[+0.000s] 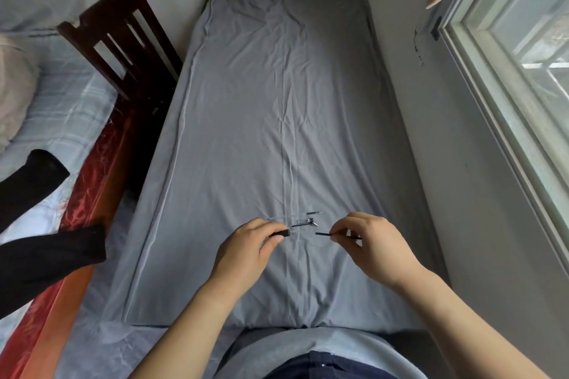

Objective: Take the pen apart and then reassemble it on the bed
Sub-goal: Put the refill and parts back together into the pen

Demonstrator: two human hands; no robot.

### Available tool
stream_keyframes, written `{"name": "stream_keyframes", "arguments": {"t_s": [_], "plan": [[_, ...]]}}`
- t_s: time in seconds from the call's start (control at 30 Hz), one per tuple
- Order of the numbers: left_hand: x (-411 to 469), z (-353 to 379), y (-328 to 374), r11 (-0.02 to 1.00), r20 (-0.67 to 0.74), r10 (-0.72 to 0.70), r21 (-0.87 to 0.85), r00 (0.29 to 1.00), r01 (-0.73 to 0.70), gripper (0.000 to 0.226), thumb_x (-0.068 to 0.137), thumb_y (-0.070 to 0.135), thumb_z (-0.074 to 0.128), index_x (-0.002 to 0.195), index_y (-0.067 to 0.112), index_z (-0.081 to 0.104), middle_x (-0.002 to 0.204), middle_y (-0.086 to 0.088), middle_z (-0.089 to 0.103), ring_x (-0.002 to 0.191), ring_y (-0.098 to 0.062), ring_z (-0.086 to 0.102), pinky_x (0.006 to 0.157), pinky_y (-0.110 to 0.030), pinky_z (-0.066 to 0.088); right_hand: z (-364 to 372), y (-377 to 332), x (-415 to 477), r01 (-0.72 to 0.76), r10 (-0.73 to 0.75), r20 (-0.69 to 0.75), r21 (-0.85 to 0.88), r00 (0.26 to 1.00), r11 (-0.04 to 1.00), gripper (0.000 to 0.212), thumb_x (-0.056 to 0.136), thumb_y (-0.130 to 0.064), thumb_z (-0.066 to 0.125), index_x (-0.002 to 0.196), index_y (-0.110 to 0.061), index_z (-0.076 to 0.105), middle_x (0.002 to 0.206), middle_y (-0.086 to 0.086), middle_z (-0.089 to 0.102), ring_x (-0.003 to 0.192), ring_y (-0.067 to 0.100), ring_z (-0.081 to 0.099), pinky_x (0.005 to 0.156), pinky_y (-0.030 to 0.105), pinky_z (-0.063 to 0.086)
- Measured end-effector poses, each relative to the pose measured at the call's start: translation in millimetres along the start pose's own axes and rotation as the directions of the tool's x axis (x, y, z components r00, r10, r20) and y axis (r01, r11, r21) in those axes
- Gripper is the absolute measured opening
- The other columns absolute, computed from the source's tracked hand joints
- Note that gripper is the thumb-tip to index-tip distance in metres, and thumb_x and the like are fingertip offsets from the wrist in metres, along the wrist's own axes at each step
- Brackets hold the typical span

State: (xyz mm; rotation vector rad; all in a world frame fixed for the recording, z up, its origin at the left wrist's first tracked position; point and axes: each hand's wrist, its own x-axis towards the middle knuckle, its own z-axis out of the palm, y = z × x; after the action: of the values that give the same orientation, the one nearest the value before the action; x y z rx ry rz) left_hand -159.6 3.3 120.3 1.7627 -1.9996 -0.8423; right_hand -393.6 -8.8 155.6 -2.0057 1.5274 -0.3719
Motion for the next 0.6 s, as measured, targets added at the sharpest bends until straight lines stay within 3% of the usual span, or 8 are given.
{"name": "stream_keyframes", "arguments": {"t_s": [0.4, 0.6], "plan": [[8.0, 2.4, 9.0, 0.997, 0.054, 0.069, 0.021, 0.996, -0.070, 0.018, 0.088, 0.034, 0.055, 0.104, 0.037, 0.063, 0.100, 0.017, 0.062, 0.094, -0.003, 0.057, 0.077, -0.025, 0.049, 5.0, -10.2, 14.1, 0.073, -0.071, 0.061, -0.039, 0.996, 0.997, 0.009, 0.083, -0.027, 0.061, 0.089, -0.024, 0.068, 0.087, -0.007, 0.067, 0.076, 0.018, 0.062, 0.069, 0.034, 0.050], [14.7, -0.8, 7.1, 0.997, 0.025, 0.076, 0.007, 0.997, -0.077, 0.016, 0.086, 0.035, 0.057, 0.101, 0.038, 0.062, 0.094, 0.018, 0.060, 0.089, -0.001, 0.056, 0.073, -0.027, 0.050, -2.6, -1.1, 15.4, 0.005, -0.005, -0.001, -0.007, 1.000, 1.000, 0.031, 0.075, -0.033, 0.072, 0.103, -0.029, 0.061, 0.091, -0.013, 0.065, 0.080, 0.009, 0.061, 0.073, 0.028, 0.049]]}}
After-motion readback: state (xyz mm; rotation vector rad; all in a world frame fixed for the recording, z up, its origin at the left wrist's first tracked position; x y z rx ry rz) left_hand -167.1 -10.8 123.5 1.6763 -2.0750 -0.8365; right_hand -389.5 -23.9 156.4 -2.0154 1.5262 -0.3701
